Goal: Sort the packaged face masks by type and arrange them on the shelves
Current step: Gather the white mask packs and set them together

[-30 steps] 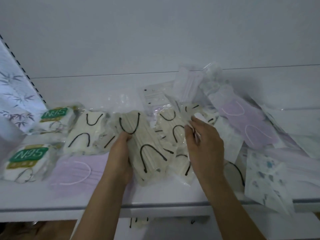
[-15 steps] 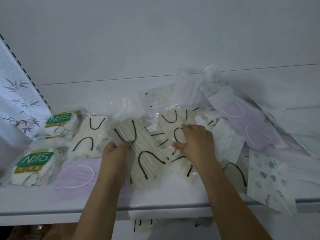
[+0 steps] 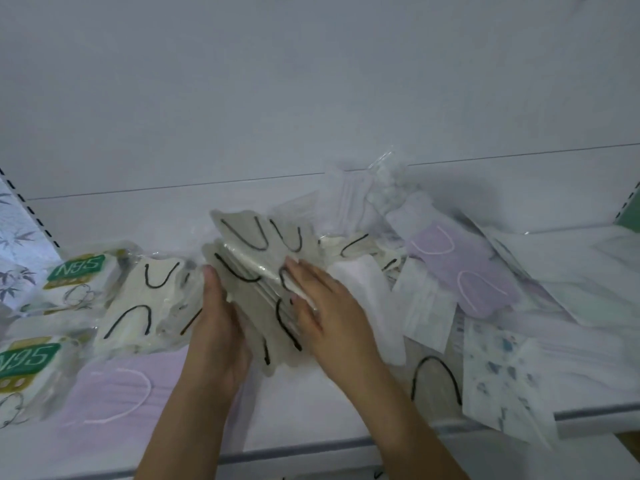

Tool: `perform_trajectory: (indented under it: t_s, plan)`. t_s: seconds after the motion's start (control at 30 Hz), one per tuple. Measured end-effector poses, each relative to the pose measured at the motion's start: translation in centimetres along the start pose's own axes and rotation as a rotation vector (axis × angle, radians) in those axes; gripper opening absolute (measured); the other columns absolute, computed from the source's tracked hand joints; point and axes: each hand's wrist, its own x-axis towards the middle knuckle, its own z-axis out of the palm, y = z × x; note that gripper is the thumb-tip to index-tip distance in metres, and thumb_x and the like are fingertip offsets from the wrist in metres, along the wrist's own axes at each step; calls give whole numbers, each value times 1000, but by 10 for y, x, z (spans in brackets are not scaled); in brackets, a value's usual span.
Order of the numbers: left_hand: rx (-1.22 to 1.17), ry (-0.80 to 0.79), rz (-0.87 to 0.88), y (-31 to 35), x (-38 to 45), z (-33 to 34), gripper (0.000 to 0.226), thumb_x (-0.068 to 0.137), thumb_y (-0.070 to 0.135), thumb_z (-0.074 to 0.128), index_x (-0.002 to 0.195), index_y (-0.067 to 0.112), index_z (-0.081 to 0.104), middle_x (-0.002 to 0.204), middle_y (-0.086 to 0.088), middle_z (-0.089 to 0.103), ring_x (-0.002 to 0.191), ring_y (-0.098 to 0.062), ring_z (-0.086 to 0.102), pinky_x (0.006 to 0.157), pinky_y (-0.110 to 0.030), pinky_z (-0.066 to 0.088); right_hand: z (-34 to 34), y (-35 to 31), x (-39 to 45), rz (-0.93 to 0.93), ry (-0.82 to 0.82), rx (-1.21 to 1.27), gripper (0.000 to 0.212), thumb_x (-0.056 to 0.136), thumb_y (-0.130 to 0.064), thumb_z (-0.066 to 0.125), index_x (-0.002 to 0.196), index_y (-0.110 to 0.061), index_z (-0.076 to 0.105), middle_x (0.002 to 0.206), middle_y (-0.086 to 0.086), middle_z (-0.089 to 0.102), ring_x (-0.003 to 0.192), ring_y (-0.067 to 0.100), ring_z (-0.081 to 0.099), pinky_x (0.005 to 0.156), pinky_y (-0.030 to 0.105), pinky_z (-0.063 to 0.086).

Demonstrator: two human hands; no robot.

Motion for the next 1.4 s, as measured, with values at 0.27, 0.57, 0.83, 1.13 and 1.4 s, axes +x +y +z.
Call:
perform_trajectory:
  t_s: [0.27,0.57,0.83,1.13,1.4]
  plan:
    - [218,288,98,-5,13,-15,25,94,0,60,118,1,66,110,-17,73,76,-17,75,60,-26,59,-6,3,-8,42,-221,75,62,94,-64,40,150,-39,30,158,-18,25,145,-1,18,121,31,21]
    - [203,109,47,8,-2,-20,28,87,-4,65,113,8,68,105,-14,77,95,-28,75,75,-39,63,-10,9,22,516,54,551,28,90,-29,69,117,-25,64,90,-9,73,80,5,69,75,24,57]
    - [192,122,70,16,-1,-38,26,92,7,65,118,6,68,112,-14,75,101,-26,74,81,-36,62,-11,-10,30,366,427,322,14,98,-23,57,86,-24,66,71,-15,62,64,-4,57,57,4,39]
    - [160,239,73,18,6,-42,30,93,22,68,118,5,68,101,-12,78,91,-25,76,74,-37,63,17,-27,35,295,111,221,38,85,-39,71,71,-10,51,63,4,51,56,13,44,55,24,38]
    - [315,180,16,33,10,-54,27,93,18,67,116,4,68,100,-17,77,92,-32,75,78,-44,62,30,-22,39,466,-42,359,24,84,-35,73,97,-26,55,88,-15,62,82,0,61,70,16,48]
